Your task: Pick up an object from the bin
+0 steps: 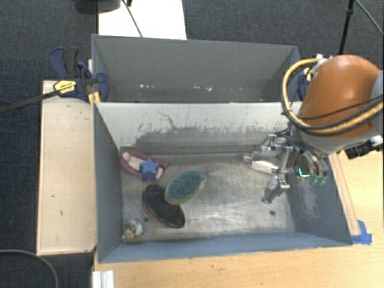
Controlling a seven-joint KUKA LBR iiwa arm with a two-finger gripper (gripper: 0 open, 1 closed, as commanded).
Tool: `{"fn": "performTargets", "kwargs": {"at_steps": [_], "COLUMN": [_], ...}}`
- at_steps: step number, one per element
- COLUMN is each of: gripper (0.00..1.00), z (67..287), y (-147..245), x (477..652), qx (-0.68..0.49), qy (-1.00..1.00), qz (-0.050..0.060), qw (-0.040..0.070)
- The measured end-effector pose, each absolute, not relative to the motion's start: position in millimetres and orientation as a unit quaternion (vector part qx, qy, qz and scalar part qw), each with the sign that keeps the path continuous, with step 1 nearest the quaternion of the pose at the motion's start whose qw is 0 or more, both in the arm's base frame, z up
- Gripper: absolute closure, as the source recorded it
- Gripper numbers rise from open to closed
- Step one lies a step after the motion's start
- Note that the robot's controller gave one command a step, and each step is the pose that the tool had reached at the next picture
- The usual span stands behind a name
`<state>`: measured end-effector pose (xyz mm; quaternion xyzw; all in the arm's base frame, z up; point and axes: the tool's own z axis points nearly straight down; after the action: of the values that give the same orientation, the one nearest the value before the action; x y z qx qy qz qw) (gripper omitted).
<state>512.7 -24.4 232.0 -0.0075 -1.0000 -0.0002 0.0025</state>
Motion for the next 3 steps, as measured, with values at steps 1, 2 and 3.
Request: {"fn": "performTargets", "kwargs": {"at_steps": [1,2,3], "gripper": [0.0,0.0,0.0], "z": [195.4,121.1,71.6], "y": [0.3,74.2,95.3], "x": [582.1,586.5,588.5], "qx": [-0.044,0.035,0.027], "qy": [-0.999,-0.999,-1.0], "qz": [-0.001,-0.002,-0.001], "qw": [-0.002,0.001,-0.004]}}
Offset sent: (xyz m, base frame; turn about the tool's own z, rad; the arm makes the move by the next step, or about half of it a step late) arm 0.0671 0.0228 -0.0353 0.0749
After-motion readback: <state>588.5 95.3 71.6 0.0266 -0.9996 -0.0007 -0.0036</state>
